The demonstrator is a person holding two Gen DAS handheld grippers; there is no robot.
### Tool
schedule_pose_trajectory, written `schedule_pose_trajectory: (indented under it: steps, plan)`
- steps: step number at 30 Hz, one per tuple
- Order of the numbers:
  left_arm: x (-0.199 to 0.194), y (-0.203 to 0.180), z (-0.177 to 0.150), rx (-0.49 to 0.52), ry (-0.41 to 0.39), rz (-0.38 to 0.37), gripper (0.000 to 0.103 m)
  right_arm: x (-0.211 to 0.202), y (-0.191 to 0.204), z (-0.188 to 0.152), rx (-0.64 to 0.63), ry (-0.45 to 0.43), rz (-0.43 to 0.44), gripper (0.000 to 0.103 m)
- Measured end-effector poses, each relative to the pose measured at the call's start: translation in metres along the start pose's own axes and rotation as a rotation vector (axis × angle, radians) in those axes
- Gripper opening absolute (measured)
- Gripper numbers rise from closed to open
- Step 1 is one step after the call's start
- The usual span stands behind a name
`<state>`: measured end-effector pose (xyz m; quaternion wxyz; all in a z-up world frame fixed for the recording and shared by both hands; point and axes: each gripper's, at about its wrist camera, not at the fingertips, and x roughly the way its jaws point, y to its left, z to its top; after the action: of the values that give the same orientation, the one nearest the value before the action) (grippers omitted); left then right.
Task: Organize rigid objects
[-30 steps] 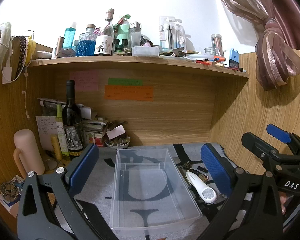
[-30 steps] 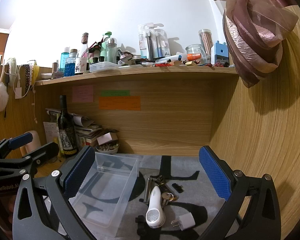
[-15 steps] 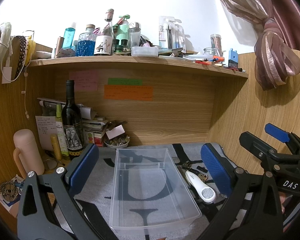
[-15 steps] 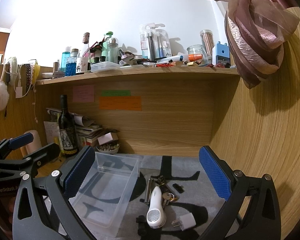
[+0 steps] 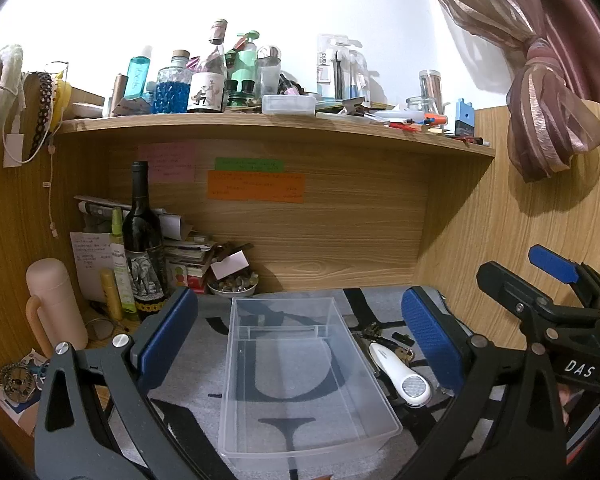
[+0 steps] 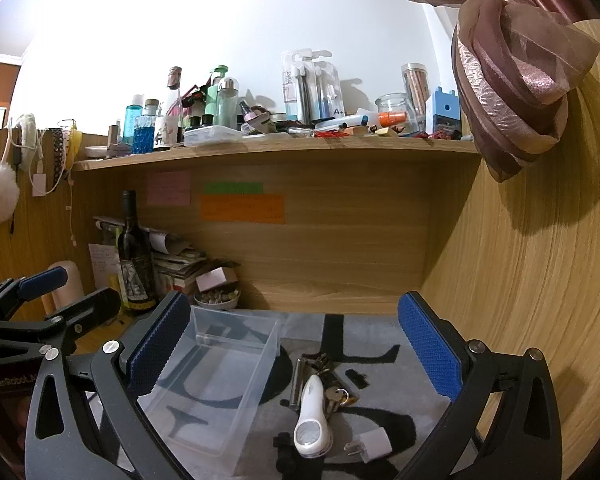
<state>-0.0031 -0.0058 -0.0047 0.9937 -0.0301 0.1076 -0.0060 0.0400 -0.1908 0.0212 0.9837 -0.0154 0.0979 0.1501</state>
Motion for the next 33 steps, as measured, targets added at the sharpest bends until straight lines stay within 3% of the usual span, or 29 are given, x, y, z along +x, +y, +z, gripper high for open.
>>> schedule_pose_trajectory:
  steps: [9, 12, 17, 19, 21, 23, 26, 33]
  plan:
    - [0.008, 0.004, 0.002, -0.003, 0.037, -0.035, 0.103, 0.005, -0.008, 0.000, 0.012, 0.008, -0.023, 0.103]
    - [0.020, 0.016, 0.002, -0.006, 0.090, -0.054, 0.103, 0.012, -0.016, -0.003, 0.014, 0.031, -0.044, 0.103]
    - [0.051, 0.044, -0.010, -0.001, 0.220, -0.013, 0.102, 0.032, -0.037, -0.011, 0.054, 0.105, -0.101, 0.103]
    - [0.065, 0.058, -0.016, -0.020, 0.286, 0.002, 0.095, 0.038, -0.044, -0.014, 0.072, 0.126, -0.115, 0.103]
    - [0.083, 0.070, -0.023, -0.035, 0.368, 0.023, 0.079, 0.047, -0.051, -0.018, 0.083, 0.158, -0.135, 0.103]
    - [0.099, 0.082, -0.031, -0.059, 0.442, 0.006, 0.077, 0.056, -0.056, -0.022, 0.095, 0.198, -0.136, 0.102]
    - [0.117, 0.094, -0.041, -0.086, 0.521, -0.007, 0.063, 0.068, -0.061, -0.029, 0.101, 0.254, -0.142, 0.099]
    - [0.145, 0.101, -0.057, -0.085, 0.653, -0.059, 0.041, 0.091, -0.071, -0.052, 0.080, 0.410, -0.171, 0.080]
